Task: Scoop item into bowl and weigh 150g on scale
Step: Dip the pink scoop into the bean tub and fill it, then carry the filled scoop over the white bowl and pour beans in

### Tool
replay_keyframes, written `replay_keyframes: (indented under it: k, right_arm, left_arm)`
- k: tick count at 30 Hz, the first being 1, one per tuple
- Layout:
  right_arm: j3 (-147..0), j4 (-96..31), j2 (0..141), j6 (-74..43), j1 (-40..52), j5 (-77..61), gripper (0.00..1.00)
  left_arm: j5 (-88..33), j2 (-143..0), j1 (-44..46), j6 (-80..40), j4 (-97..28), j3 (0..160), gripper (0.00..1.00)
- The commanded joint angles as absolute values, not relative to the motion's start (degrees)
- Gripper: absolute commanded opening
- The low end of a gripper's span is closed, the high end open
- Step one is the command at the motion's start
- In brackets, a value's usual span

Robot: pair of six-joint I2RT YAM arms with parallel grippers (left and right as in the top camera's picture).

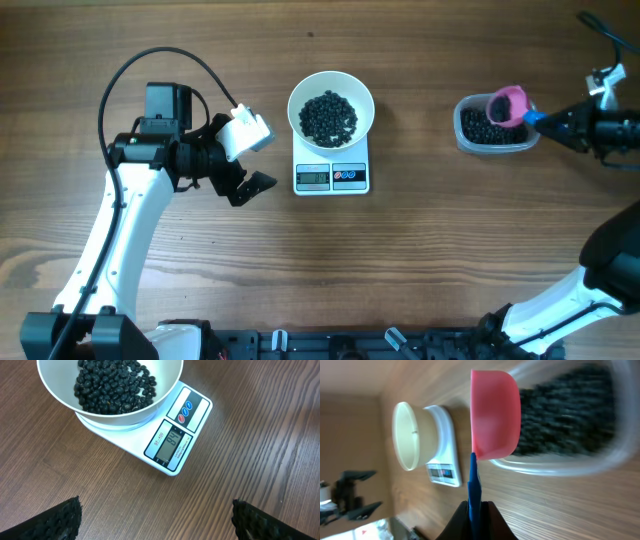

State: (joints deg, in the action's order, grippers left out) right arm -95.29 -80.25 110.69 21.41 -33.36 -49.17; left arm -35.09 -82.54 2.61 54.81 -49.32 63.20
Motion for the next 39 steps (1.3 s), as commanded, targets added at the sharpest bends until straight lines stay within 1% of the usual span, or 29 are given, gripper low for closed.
replay_keyframes:
  k: [1,4,5,9,11,16,18,23,25,29,39]
  right_arm:
    - [-95.1,-80.4,112.0,24.4,-27.8,-58.3,0.04]
    - [-95.2,-78.7,112.0,23.3,-20.5,-60.7,0.04]
    - [-95.3,-76.9,112.0,20.6,-16.8,-61.0,0.04]
    - [-98.3,-72.0,112.0,14.0,-7.8,-60.9,0.04]
    - [-101.2,-69.8,112.0,10.3,-3.5,-58.1,0.04]
    - [-107.5,-66.0,111.9,3.7,9.3,-34.6,0.04]
    - [-107.7,-64.2,111.9,2.9,14.7,-24.6,0.04]
    - [-107.7,-62.6,111.9,3.2,27.1,5.7,0.04]
    - [-107.7,-61.6,111.9,5.8,29.2,10.3,0.04]
    - [-107.7,-59.5,111.9,10.3,30.3,12.4,0.04]
    - [-107.7,-57.6,108.4,10.2,28.5,2.2,0.04]
  left_arm:
    - [-36.4,-81.6,2.3,55.7,-49.3,63.0,1.00]
    - [-36.4,-81.6,2.3,55.7,-49.3,63.0,1.00]
    - [-36.4,-81.6,2.3,55.7,-49.3,63.0,1.00]
    - [-36.4,-81.6,2.3,55.7,-49.3,63.0,1.00]
    - [-36.4,-81.6,2.3,55.7,-49.3,63.0,1.00]
    - [-36.4,-81.6,2.3,55.7,-49.3,63.0,1.00]
    - [-36.4,-81.6,2.3,55.7,-49.3,63.0,1.00]
    - [-36.4,-81.6,2.3,55.7,-49.3,63.0,1.00]
    - [-36.4,-81.6,2.3,55.7,-49.3,63.0,1.00]
    - [-36.4,-81.6,2.3,55.7,-49.3,63.0,1.00]
    - [-36.4,-81.6,2.3,55.7,-49.3,63.0,1.00]
